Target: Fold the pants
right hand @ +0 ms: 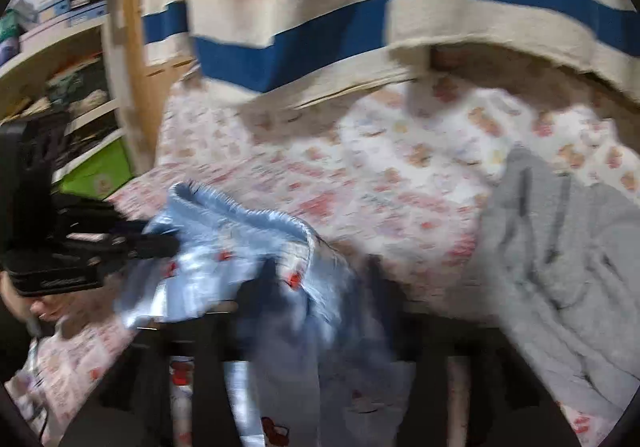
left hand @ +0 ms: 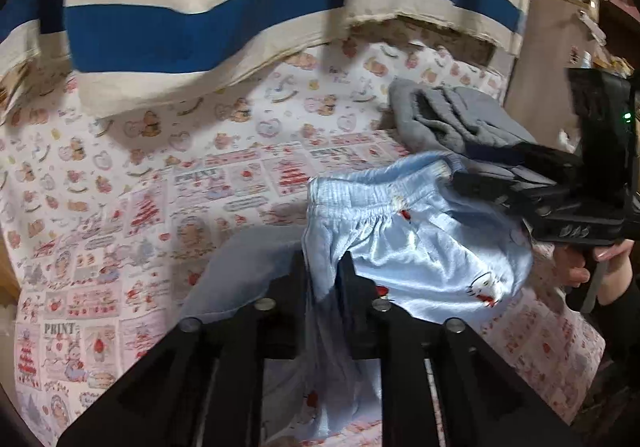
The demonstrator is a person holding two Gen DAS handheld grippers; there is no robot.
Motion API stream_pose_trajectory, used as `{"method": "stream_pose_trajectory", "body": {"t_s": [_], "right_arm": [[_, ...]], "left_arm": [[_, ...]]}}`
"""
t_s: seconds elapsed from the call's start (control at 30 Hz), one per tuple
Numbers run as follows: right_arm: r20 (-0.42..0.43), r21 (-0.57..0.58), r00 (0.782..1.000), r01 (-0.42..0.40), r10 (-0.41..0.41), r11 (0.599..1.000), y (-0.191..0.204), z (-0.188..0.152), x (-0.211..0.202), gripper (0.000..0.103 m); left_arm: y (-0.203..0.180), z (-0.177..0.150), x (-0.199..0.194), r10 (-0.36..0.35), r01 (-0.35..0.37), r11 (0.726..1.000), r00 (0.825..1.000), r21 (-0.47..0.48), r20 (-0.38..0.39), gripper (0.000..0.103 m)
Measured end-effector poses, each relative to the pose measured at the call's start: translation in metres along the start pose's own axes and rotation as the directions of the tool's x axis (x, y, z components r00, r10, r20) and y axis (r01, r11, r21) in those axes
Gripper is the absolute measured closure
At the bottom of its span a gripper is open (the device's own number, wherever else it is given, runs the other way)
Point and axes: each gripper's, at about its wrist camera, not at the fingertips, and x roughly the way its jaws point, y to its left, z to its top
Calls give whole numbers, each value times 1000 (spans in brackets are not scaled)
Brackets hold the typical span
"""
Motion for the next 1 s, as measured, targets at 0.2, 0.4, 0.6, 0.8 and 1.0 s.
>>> {"method": "stream_pose_trajectory", "body": {"t_s": [0.2, 0.4, 0.6, 0.8, 1.0], "right_arm": [[46, 127, 990, -135, 130, 983, -28, -3, -43, 31], [-41, 65, 984, -173, 176, 983, -12, -46, -71, 56], [-135, 69, 980, -136, 144, 988, -4, -73, -55, 68], [-181, 80, 978, -87, 101, 993, -5, -80, -41, 68], [-168, 76, 985, -37, 49, 996, -3, -80, -44, 103]], "left_arm": [[10, -14, -35, 17, -16, 1000, 999, -27, 43, 80], [6, -44, -60, -24, 24, 1000, 1000, -19, 20, 80], [-9, -65, -39, -35, 34, 999, 997, -12, -65, 80], [-11, -66, -31, 7, -8, 1000, 998, -14, -68, 81], [-11, -60, -46, 34, -34, 999, 999, 3, -26, 102]]}}
